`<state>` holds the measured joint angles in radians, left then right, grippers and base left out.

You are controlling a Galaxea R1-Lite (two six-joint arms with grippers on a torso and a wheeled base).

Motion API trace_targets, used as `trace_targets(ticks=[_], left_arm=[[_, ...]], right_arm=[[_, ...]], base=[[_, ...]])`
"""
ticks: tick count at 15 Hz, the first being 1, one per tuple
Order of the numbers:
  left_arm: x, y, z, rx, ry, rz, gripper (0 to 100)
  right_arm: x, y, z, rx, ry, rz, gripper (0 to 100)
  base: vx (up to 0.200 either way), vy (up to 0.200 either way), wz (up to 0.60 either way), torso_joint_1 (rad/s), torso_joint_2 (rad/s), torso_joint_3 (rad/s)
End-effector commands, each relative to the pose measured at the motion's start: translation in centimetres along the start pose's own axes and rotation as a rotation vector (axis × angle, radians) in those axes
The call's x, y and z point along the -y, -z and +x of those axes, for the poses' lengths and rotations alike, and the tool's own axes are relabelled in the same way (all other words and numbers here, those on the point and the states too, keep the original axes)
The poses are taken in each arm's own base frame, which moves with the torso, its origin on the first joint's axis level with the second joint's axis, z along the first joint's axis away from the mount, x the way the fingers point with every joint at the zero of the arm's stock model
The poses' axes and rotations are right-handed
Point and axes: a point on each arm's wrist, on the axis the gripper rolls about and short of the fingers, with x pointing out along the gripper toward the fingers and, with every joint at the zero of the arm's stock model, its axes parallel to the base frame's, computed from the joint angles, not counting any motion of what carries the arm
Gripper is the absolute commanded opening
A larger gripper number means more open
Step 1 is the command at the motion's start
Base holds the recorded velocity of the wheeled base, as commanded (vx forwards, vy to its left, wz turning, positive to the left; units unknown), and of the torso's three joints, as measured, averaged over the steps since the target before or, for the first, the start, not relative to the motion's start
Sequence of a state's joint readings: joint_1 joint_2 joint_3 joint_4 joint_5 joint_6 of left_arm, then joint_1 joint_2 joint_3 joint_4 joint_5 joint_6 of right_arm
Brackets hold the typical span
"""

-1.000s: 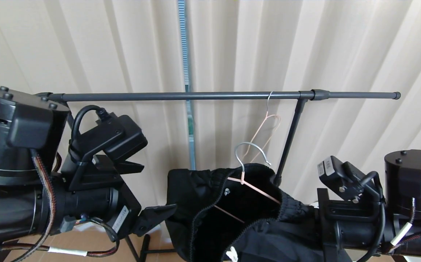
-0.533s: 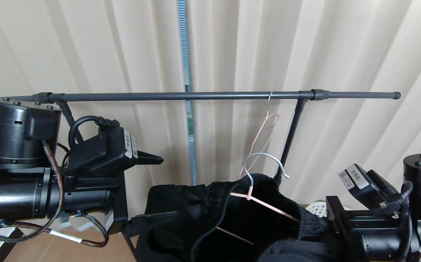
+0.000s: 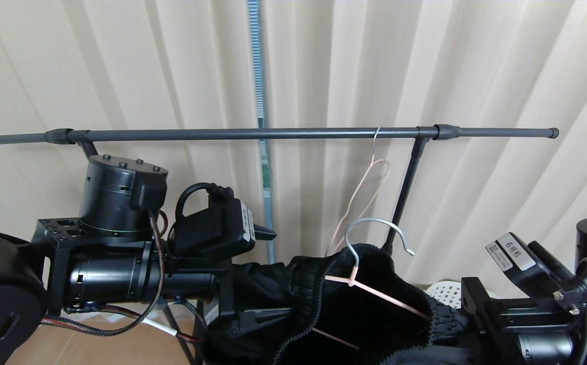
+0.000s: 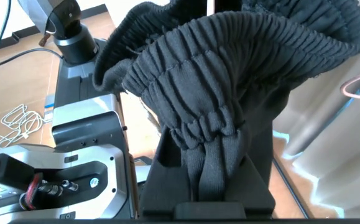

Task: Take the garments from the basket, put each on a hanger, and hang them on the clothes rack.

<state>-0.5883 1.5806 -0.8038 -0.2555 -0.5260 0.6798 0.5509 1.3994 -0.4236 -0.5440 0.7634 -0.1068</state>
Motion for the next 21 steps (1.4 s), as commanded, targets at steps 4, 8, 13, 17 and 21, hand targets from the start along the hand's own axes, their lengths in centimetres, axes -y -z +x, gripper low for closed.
trace_targets(ticks=[4,8,13,17,21], left_arm=[[0.9,0.5,1.8,-0.020,0.068,-0.009,100],[1.1,0.7,2.2,-0.028,0.088,-0.018,100],[1.4,0.6,2.0,-0.027,0.090,-0.017,0],[1.7,0.1,1.1,-0.013,0.078,-0.009,0],[2.0,-0.1,0.1,-0.006,0.057,-0.005,0]], right_arm=[[-0.5,-0.2,-0.5,0.020,-0.018,-0.022,0],[-0.8,-0.4,-0.8,0.033,-0.046,-0.031,0],[-0.8,-0.4,-0.8,0.035,-0.047,-0.032,0],[-0.6,-0.8,-0.6,0.039,-0.036,-0.036,0],[0.1,-0.4,-0.2,0.040,0.052,-0.040,100]], base=[[0.000,0.000,0.00,0.000,0.00,0.000],[0.000,0.000,0.00,0.000,0.00,0.000],[0.000,0.000,0.00,0.000,0.00,0.000],[0.000,0.000,0.00,0.000,0.00,0.000],[0.000,0.000,0.00,0.000,0.00,0.000]])
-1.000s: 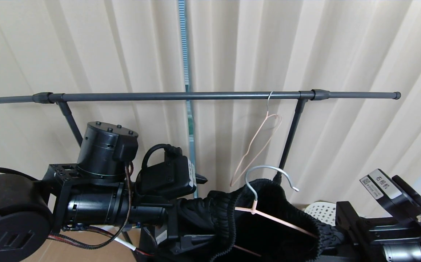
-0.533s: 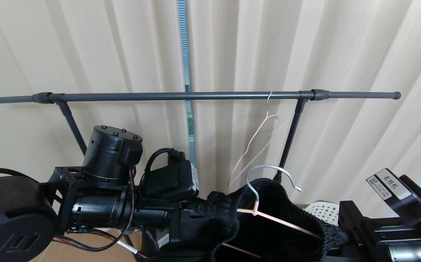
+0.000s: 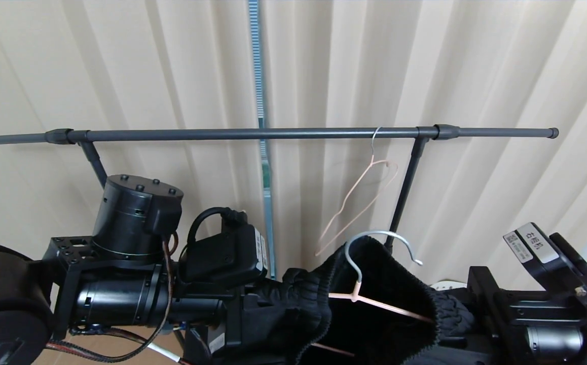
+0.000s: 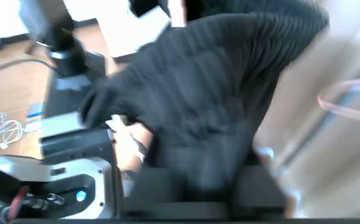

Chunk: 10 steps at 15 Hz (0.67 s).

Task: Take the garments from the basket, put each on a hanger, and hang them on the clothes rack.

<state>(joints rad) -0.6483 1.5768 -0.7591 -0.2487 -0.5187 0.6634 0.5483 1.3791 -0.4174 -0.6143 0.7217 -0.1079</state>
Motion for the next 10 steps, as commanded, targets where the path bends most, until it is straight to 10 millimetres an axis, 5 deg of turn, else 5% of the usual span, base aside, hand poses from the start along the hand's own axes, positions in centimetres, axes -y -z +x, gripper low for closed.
trace_targets(ticks=[1,10], left_arm=[[0.0,-0.3,-1.1,0.005,-0.045,0.008,0],[-0.1,0.7,-5.1,-0.025,-0.212,-0.077,0]], right_arm=[[0.1,0.4,0.0,-0.015,0.006,0.008,100],[0.4,0.8,-1.3,-0.007,0.062,-0.087,100]], base=[[0.000,0.000,0.00,0.000,0.00,0.000],[0.000,0.000,0.00,0.000,0.00,0.000]])
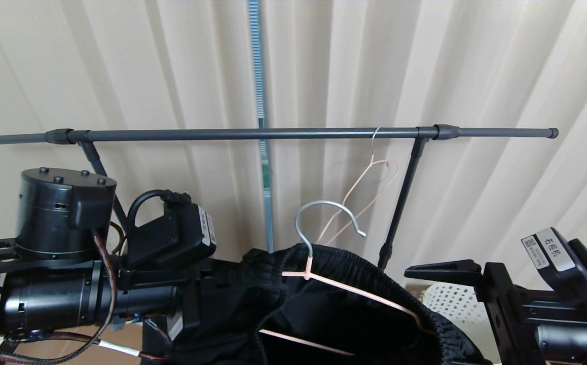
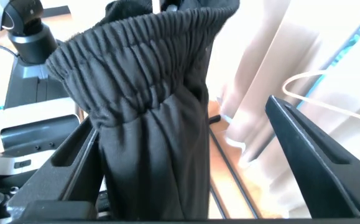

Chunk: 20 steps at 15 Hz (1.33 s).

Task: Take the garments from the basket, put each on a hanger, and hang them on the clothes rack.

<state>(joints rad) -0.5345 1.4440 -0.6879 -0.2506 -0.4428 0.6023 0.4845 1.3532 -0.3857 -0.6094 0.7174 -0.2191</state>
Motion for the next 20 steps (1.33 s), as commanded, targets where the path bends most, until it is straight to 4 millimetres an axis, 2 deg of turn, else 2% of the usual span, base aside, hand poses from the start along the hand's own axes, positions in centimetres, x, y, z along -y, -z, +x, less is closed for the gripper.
trace_targets(ticks=[1,7,15,20], left_arm=[[0.0,-0.2,-1.0,0.016,-0.029,-0.011,0],[-0.1,-0.3,-2.4,0.023,-0.089,-0.048,0],[-1.4,0.6,-4.5,0.010,-0.202,-0.083,0],[-1.1,0.6,-6.2,0.043,-0.250,-0.172,0]], right_arm=[[-0.1,0.3,0.1,-0.010,-0.009,0.005,100],[0.1,0.7,0.5,-0.031,-0.013,-0.006,100],[0.0,1.6,0.5,-0.056,-0.021,-0.070,100],[2.7,3.0,0.9,-0.049,-0.027,-0.013,100]], base=[[0.000,0.000,0.00,0.000,0.00,0.000],[0.000,0.000,0.00,0.000,0.00,0.000],[0.000,0.000,0.00,0.000,0.00,0.000],[0.000,0.000,0.00,0.000,0.00,0.000]])
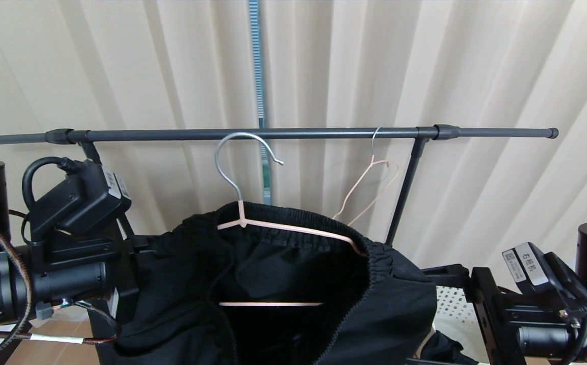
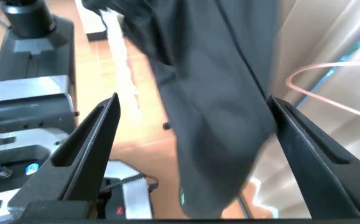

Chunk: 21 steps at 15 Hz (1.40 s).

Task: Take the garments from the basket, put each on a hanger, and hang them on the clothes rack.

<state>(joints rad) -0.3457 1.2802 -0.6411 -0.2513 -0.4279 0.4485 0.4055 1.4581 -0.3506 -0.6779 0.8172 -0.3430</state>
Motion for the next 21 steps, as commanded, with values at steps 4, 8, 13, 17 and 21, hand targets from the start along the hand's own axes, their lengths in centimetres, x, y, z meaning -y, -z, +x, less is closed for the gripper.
trace_targets(ticks=[4,8,13,17,21], left_arm=[[0.1,-0.7,-1.8,0.053,-0.045,-0.064,0],[0.2,-1.4,-3.1,0.097,-0.069,-0.117,0],[0.4,-1.7,-3.7,0.120,-0.082,-0.115,0],[0.5,-1.7,-4.0,0.126,-0.086,-0.112,0],[0.0,-1.1,-4.6,0.110,-0.135,-0.153,0]], right_arm=[[1.7,2.2,1.0,-0.063,0.002,0.058,100],[2.5,3.6,2.0,-0.106,-0.012,0.090,100],[3.5,4.8,3.0,-0.120,0.016,0.095,100],[3.8,5.0,3.1,-0.150,0.072,0.095,0],[5.0,5.0,1.9,-0.151,0.169,0.100,0]], base=[[0.000,0.000,0.00,0.000,0.00,0.000],[0.000,0.000,0.00,0.000,0.00,0.000],[0.000,0.000,0.00,0.000,0.00,0.000],[0.000,0.000,0.00,0.000,0.00,0.000],[0.000,0.000,0.00,0.000,0.00,0.000]])
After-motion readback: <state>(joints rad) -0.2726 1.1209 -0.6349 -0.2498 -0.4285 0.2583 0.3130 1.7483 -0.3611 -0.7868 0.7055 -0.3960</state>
